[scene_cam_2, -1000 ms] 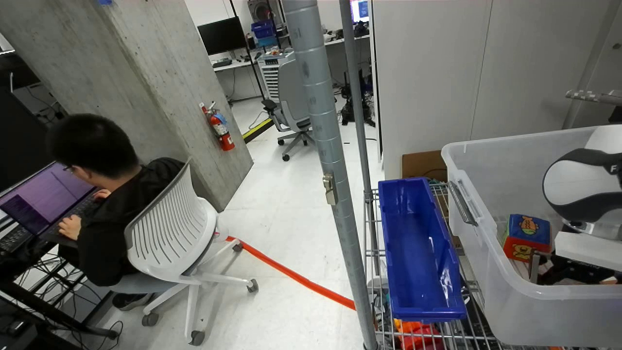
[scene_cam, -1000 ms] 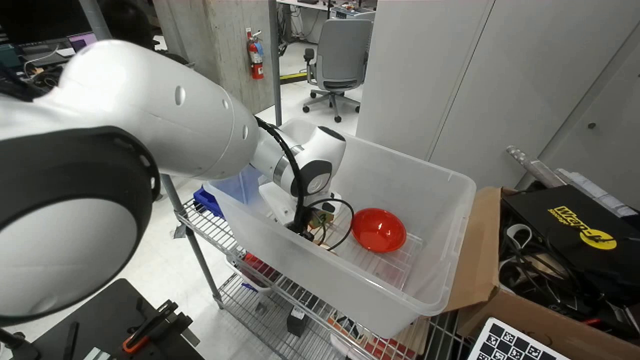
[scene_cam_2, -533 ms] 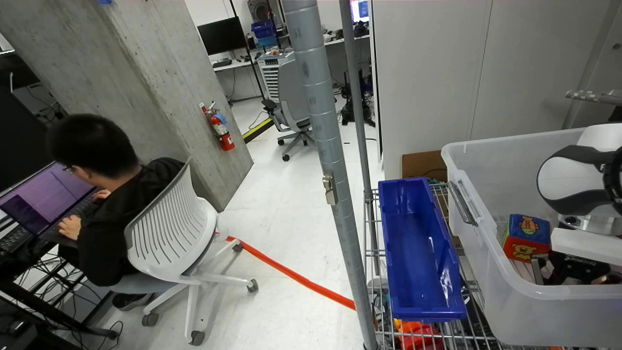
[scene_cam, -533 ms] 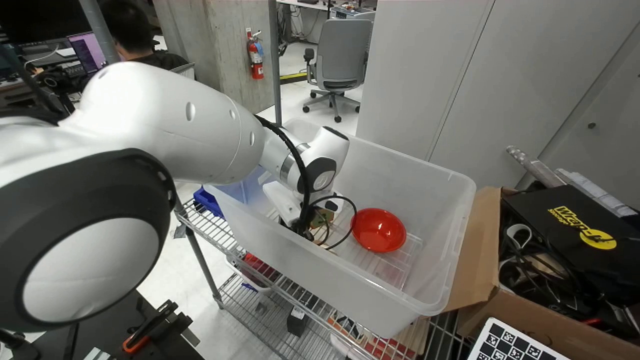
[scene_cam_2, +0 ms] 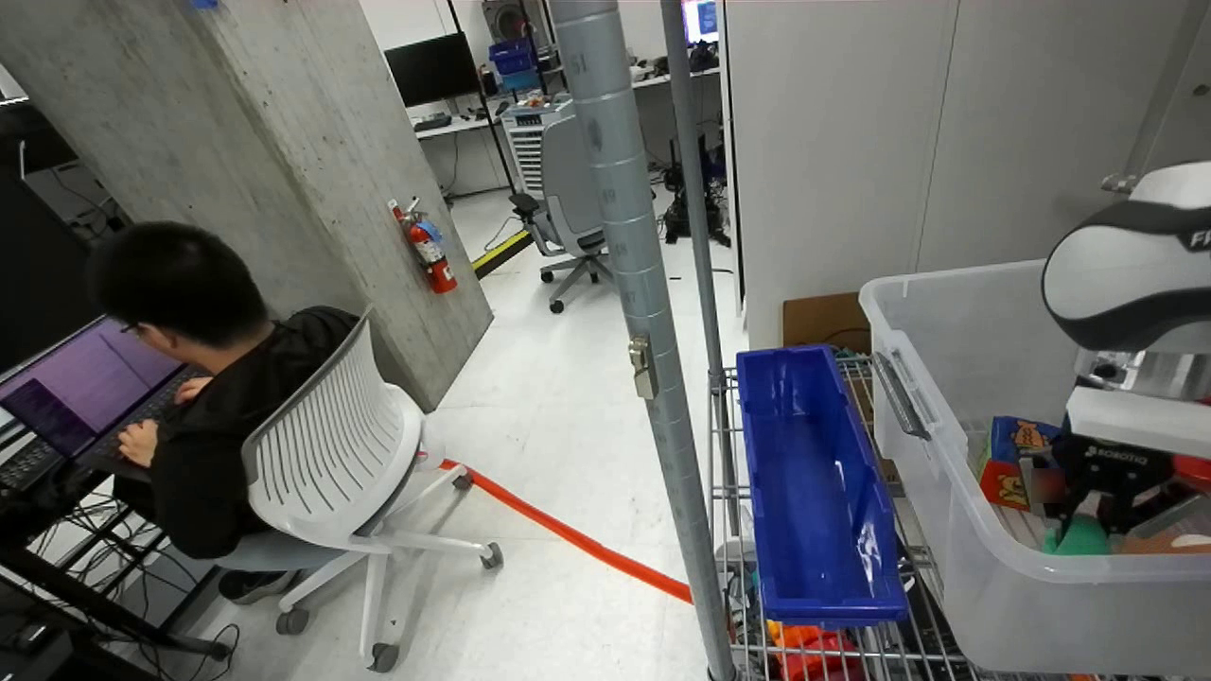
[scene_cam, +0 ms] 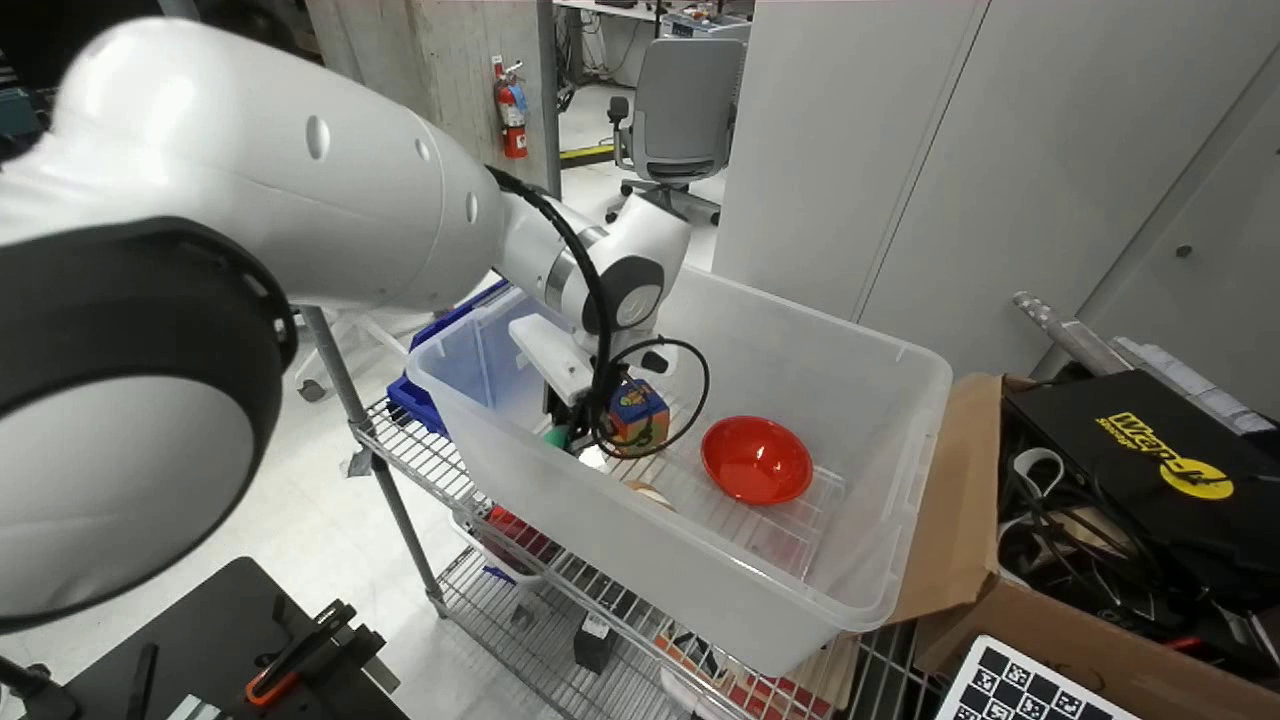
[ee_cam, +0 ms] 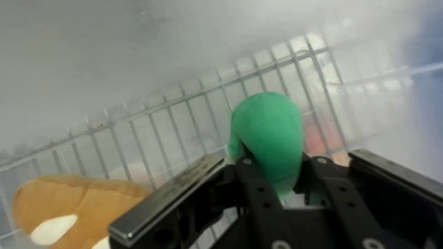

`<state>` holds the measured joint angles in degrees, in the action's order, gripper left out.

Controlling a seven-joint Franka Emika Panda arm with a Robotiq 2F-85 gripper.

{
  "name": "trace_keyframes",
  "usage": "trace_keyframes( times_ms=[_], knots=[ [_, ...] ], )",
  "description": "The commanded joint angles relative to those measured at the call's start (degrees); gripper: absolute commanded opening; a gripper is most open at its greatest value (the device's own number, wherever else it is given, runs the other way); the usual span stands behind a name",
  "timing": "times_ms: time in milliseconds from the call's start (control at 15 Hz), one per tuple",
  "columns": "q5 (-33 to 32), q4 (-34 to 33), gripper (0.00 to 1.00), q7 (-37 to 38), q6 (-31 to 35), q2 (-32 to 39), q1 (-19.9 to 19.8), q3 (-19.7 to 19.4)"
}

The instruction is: Put the green plush toy in the red bowl.

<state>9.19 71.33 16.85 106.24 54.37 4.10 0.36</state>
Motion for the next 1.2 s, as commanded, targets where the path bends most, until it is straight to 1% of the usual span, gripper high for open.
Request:
trace_keyframes(
  times_ms=[0,67,200,333,467,667,867,1133],
  knots=[
    [-0.7,6.1,0.05,0.0,1.1,-9.0,-1.0,-1.4],
    [-0.8,6.3,0.05,0.3,1.6,-10.2,-1.3,-2.1],
    [-0.4,4.7,0.05,0.9,2.8,-10.9,-2.6,-3.3],
    [0.5,0.5,0.05,2.3,4.9,-8.8,-4.5,-4.3],
    [1.7,-3.8,0.05,3.9,9.5,-5.7,-6.7,-4.8],
    [3.7,-10.5,0.05,5.9,15.8,-0.5,-9.6,-4.3],
    [4.9,-14.8,0.05,9.7,22.9,4.6,-10.0,-4.6],
    [2.5,-19.6,0.05,14.9,28.5,12.4,-8.6,-6.9]
  ],
)
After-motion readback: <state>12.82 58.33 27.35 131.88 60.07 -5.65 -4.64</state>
